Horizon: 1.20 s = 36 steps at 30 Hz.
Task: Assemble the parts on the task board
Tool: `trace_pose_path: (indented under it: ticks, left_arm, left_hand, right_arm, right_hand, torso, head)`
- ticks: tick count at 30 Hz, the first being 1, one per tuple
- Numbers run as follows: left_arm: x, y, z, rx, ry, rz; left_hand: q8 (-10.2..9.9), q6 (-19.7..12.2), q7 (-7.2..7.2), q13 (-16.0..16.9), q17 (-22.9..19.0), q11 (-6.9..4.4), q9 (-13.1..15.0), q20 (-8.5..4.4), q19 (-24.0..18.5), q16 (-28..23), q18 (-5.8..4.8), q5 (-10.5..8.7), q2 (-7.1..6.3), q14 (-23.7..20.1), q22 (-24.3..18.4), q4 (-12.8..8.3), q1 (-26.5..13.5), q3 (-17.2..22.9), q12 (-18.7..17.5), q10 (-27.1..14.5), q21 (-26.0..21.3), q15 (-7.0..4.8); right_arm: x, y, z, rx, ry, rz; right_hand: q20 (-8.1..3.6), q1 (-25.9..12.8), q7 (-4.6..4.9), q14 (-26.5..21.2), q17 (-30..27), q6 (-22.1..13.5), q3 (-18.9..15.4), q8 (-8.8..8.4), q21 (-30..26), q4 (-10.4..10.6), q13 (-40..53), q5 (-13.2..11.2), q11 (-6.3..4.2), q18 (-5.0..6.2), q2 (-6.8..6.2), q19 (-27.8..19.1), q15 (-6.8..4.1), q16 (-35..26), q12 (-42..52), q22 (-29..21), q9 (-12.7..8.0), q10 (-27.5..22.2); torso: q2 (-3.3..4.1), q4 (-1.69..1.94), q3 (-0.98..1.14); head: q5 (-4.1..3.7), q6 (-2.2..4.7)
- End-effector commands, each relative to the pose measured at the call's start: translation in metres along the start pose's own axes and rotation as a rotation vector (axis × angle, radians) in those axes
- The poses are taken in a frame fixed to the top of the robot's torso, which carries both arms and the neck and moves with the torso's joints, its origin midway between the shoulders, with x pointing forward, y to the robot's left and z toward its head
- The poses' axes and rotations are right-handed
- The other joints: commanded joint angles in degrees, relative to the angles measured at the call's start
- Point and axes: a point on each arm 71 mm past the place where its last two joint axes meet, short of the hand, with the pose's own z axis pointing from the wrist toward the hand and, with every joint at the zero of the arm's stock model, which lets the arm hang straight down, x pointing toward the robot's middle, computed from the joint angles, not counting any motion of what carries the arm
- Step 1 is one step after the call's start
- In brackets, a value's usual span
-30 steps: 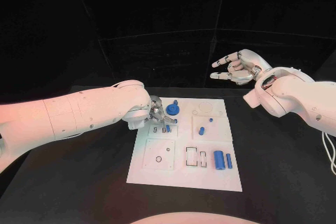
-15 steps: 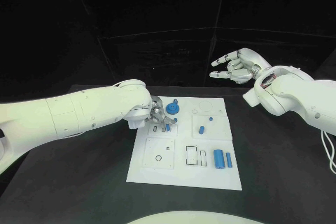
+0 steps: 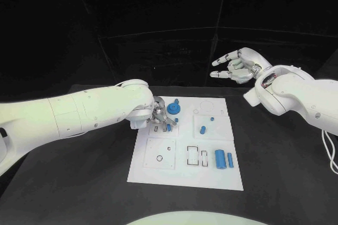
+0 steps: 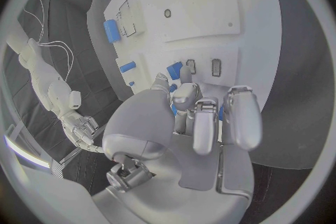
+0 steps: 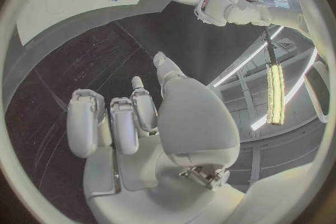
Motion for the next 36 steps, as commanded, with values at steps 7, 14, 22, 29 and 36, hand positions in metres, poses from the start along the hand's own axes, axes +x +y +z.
trace_pose_path:
  ticks: [7,14,22,29,36]
  left_arm:
    - [0.0001,-0.0006,0.0003,0.002,0.009,0.019]
    - [0.0003,-0.0018,0.0007,0.005,0.01,0.021]
    - [0.0004,-0.0029,0.0009,0.012,0.01,0.022]
    - [0.0003,-0.0029,0.0005,0.02,0.008,0.019]
    - [0.0009,-0.0019,-0.0003,0.027,0.011,0.02]
  left_hand:
    - [0.4,-0.6,-0.08,0.1,15.1,-0.07,0.4,-0.1,0.4,0.2,-0.56,-0.01,0.02,5.9,0.2,-0.8,1.3,0.2,0.3,0.2,0.4,-0.34]
    - [0.6,-1.0,-0.08,0.1,15.1,-0.08,0.9,-0.11,0.3,0.2,-0.53,0.05,0.71,5.9,0.1,-2.6,3.6,1.7,0.2,0.1,0.3,-0.36]
    - [0.3,-1.9,-0.43,0.1,15.1,-0.41,1.2,-0.31,0.2,0.2,-0.5,0.23,2.48,5.9,0.2,-6.2,8.3,6.3,0.1,-0.1,0.3,-0.63]
    - [-0.4,-2.4,-0.48,-0.1,15.1,-0.5,1.1,-0.49,0.1,0.2,-0.48,0.24,1.49,5.9,0.1,-8.8,10.5,10.7,-0.4,-0.4,0.2,-0.75]
    - [-1.1,-2.4,-0.44,-0.4,15.1,-0.49,0.9,-0.49,0.1,0.2,-0.47,0.48,-0.05,5.9,0.1,-10.2,10.5,15.5,-0.8,-0.6,0.1,-0.73]
  right_arm:
    - [0.0006,0.0024,0.0017,-0.012,0.011,-0.008]
    - [0.0015,0.0029,0.0023,-0.014,0.015,-0.009]
    - [0.0025,0.0033,0.0029,-0.016,0.021,-0.008]
    - [0.0032,0.0035,0.0032,-0.015,0.026,-0.008]
    - [0.0036,0.0035,0.0036,-0.016,0.029,-0.011]
  right_hand:
    - [0.33,0.0,-0.1,5.1,11.5,-0.4,-0.4,0.09,-0.2,-0.1,0.0,0.5,0.15,0.18,0.75,-0.2,0.47,-0.2,-0.4,-0.1,-0.1,-0.4]
    - [0.33,0.0,-0.1,5.1,11.5,-0.4,-0.4,0.09,-0.2,-0.1,0.0,0.5,0.15,0.18,0.75,-0.2,0.47,-0.2,-0.4,-0.1,-0.1,-0.4]
    - [0.34,0.0,-0.09,5.1,11.6,-0.4,-0.4,0.11,-0.2,0.0,0.0,0.5,0.15,0.17,0.8,-0.2,0.47,-0.1,-0.3,0.0,-0.1,-0.4]
    - [0.34,0.0,-0.09,5.1,11.6,-0.4,-0.4,0.11,-0.2,0.0,0.0,0.5,0.15,0.17,0.8,-0.2,0.47,-0.1,-0.3,0.0,-0.1,-0.4]
    - [0.34,0.0,-0.09,5.1,11.6,-0.4,-0.4,0.11,-0.2,0.0,0.0,0.5,0.15,0.17,0.8,-0.2,0.47,-0.1,-0.3,0.0,-0.1,-0.4]
  torso:
    - [0.06,0.02,-0.02]
    - [0.07,0.02,-0.01]
    - [0.07,0.02,0.01]
    - [0.07,0.04,-0.01]
    - [0.05,0.07,-0.02]
  head:
    - [0.03,-0.19]
    - [0.06,-0.38]
    - [0.02,-0.6]
    - [0.0,-0.76]
    - [0.08,-0.93]
